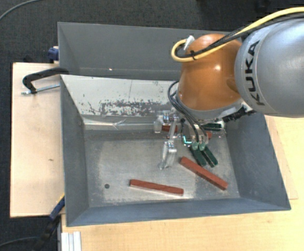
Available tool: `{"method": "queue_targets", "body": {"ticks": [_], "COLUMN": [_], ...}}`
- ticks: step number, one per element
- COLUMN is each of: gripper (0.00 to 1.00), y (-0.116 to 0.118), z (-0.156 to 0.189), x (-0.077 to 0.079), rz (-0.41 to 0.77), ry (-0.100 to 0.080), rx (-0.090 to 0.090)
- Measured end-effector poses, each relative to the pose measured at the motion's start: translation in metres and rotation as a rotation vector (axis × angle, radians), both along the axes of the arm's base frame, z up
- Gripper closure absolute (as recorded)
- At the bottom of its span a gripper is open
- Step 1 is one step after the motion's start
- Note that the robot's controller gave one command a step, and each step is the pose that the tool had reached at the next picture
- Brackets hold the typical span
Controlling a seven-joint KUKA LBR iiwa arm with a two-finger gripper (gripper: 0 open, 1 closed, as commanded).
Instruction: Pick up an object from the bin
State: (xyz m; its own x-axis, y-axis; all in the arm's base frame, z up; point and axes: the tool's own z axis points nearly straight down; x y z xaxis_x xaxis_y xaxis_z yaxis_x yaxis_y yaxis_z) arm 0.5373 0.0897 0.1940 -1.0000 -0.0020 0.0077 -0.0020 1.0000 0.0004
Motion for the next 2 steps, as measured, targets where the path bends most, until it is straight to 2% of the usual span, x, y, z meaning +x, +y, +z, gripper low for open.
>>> {"method": "queue_targets", "body": {"ticks": [1, 2], "gripper": [0.0, 0.0], "y": [-0.023, 0.013], "z": [-0.128, -0.124], "x": [-0.029, -0.046], "rz": [-0.042, 0.085], "ry": [0.001, -0.006], "rx": [0.0, 0.002]}}
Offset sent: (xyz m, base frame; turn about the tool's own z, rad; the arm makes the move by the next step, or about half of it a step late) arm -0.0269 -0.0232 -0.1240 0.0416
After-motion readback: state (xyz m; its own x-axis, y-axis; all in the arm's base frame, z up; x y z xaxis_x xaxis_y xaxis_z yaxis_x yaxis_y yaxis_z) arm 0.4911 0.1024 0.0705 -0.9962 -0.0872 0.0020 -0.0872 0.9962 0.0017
